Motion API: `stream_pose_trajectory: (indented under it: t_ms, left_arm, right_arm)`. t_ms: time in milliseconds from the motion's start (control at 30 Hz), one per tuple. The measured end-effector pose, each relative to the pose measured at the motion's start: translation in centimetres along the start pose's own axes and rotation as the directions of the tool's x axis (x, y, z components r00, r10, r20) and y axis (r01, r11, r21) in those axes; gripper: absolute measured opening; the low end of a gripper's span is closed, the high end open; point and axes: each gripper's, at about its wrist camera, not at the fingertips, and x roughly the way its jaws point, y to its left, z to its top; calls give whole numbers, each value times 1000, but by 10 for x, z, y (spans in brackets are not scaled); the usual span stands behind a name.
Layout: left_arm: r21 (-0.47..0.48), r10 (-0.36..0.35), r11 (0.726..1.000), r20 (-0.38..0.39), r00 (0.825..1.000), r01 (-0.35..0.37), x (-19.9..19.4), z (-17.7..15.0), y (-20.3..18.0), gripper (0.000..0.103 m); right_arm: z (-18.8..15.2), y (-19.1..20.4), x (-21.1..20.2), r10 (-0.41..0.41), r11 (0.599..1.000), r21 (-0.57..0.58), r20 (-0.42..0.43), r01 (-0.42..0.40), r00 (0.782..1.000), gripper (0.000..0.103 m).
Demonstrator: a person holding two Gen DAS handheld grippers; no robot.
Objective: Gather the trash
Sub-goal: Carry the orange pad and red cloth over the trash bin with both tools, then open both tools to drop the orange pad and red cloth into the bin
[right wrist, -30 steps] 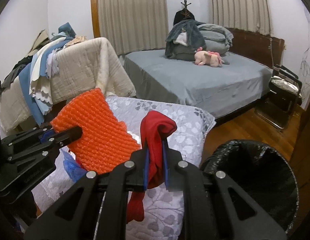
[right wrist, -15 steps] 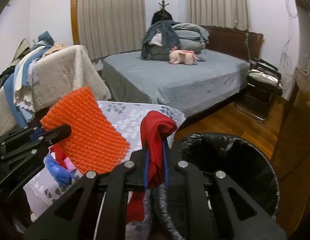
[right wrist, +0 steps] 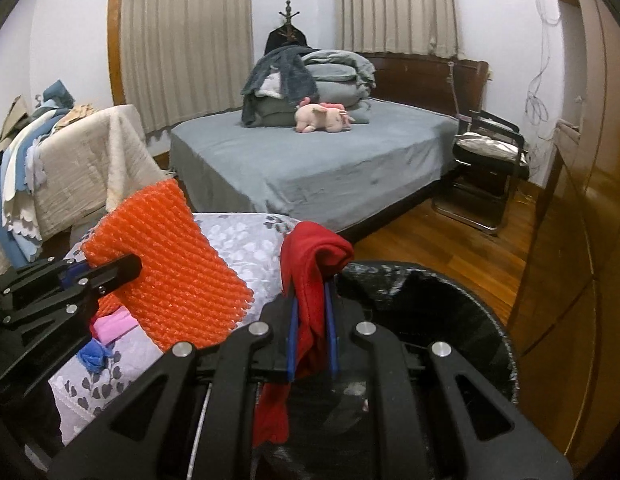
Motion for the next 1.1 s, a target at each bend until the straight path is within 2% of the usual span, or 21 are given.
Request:
stream_pose_trajectory:
  t_ms: [367, 600, 933, 1033, 1100]
  left_arm:
    - [55, -85, 995, -30, 996, 87, 39, 7, -51, 15]
    - [79, -107, 991, -61, 992, 111, 67, 2, -75, 15]
    - [98, -128, 985, -113, 985, 139, 95, -8, -90, 15]
    - [102, -139, 983, -131, 982, 153, 101, -10, -90, 18]
    - [102, -143, 982, -138, 980, 158, 101, -12, -91, 28]
  right_arm:
    - [-12, -46, 3, -72, 996, 50, -25, 73, 997, 11]
    - [-27, -65, 19, -106, 991, 70, -69, 110, 992, 11]
    - [-49, -88, 36, -135, 985, 87, -135, 148, 982, 12]
    - [-54, -91, 40, -140, 985, 76, -157, 153, 978, 15]
    - [-57, -90, 43, -142, 985, 71, -173, 156, 975, 18]
